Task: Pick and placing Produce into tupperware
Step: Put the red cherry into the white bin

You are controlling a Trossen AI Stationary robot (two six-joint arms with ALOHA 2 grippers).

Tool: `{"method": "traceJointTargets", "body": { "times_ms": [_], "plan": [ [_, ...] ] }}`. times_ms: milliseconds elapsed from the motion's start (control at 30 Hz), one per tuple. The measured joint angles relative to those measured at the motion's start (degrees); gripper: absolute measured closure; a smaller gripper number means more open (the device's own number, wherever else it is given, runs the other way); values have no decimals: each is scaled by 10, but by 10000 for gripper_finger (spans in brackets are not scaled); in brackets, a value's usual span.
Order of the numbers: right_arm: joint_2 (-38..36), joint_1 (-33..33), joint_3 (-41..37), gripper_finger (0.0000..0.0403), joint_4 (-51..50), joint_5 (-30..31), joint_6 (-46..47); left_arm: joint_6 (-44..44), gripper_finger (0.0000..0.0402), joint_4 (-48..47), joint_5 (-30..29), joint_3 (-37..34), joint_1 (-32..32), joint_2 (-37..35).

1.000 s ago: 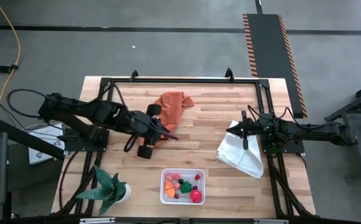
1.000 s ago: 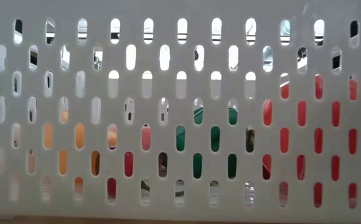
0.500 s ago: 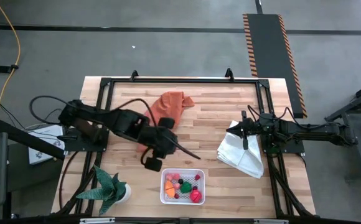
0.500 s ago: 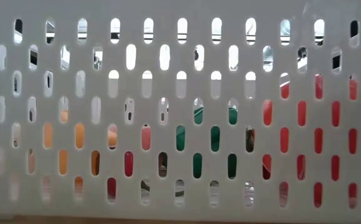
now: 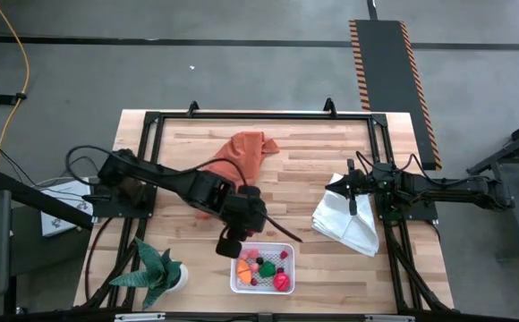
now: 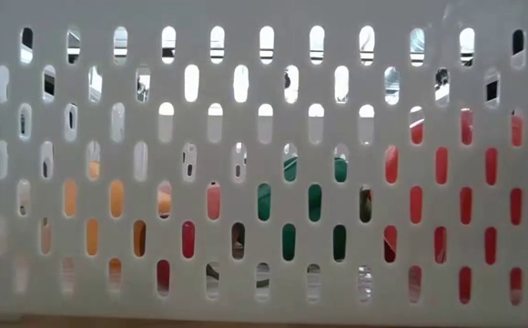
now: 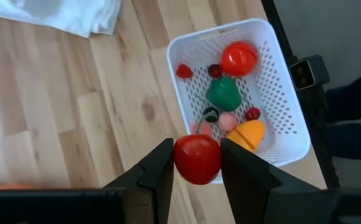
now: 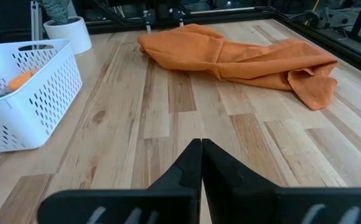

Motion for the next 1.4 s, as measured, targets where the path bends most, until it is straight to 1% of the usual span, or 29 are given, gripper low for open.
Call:
{"method": "traceJointTargets", "body": {
  "times_ms": [200,533,667,833,1100,1333,1400],
  "plan": [
    [0,0,0,402,0,0,0,-1,289,11,12,-1,0,35],
    [0,0,0,402,0,0,0,-2,289,35,64,0,-1,99],
    [0,0,0,402,0,0,0,-3,289,53,74,0,-3,118],
    [0,0,0,402,0,0,0,-3,289,83,73,1,-8,126],
    [0,0,0,402,0,0,0,-4,289,95,70,-2,-15,142],
    [-1,0,0,402,0,0,0,-4,289,141,70,0,-16,167],
    [0,0,0,402,0,0,0,-5,289,130,72,-2,-16,169]
  ]
}}
